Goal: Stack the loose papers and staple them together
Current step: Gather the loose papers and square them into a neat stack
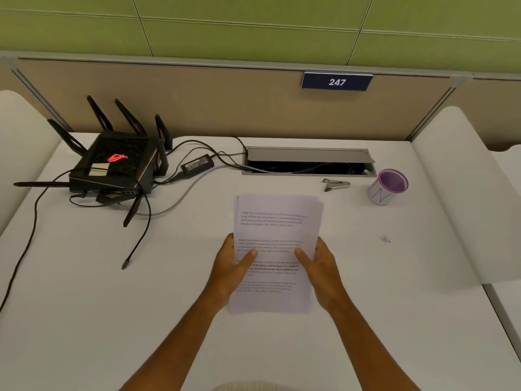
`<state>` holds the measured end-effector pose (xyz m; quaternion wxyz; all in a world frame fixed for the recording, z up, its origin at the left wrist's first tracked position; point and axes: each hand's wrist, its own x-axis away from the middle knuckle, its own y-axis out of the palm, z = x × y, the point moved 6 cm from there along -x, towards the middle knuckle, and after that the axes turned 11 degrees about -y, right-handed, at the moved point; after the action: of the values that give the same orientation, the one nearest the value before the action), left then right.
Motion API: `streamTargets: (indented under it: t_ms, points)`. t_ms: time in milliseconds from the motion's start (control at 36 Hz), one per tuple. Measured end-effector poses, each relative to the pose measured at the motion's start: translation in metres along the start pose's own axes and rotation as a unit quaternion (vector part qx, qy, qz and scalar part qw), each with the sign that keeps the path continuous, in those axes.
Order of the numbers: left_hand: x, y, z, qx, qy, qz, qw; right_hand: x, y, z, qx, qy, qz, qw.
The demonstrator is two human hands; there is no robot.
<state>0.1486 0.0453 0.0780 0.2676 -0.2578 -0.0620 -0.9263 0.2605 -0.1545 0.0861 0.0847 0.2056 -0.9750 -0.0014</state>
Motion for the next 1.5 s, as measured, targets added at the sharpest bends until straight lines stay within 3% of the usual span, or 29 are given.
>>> streamTargets:
  t_ms: [194, 333, 472, 667, 833, 1056, 1333, 1500]
  points:
    - [0.018, -0.002, 0.053, 0.030, 0.092, 0.032, 0.995, 0.004, -0.007, -0.055, -0.011, -0.121, 0.082, 0.989]
    - [0.025, -0.001, 0.049, 0.049, 0.120, 0.042, 0.991, 0.015, -0.004, -0.048, 0.015, -0.137, 0.110, 0.984]
    - [0.022, 0.003, 0.028, 0.048, 0.089, 0.071, 0.992, 0.021, 0.007, -0.018, 0.050, -0.097, 0.106, 0.988]
    - [0.031, 0.002, 0.037, 0.068, 0.114, 0.085, 0.988, 0.028, 0.011, -0.031, 0.040, -0.130, 0.116, 0.984]
    - [0.022, 0.002, 0.012, 0.039, 0.052, 0.086, 0.994, 0.029, 0.011, 0.002, 0.093, -0.077, 0.101, 0.988]
    - [0.032, -0.004, 0.010, 0.038, 0.037, 0.078, 0.996, 0.038, 0.012, -0.001, 0.129, -0.105, 0.090, 0.982]
    - [0.033, -0.021, 0.010, 0.131, 0.016, 0.101, 0.986, 0.032, -0.014, 0.018, 0.037, 0.016, 0.049, 0.998]
    - [0.036, -0.026, 0.014, 0.272, 0.016, 0.119, 0.955, 0.033, -0.008, 0.016, -0.168, 0.045, 0.081, 0.981]
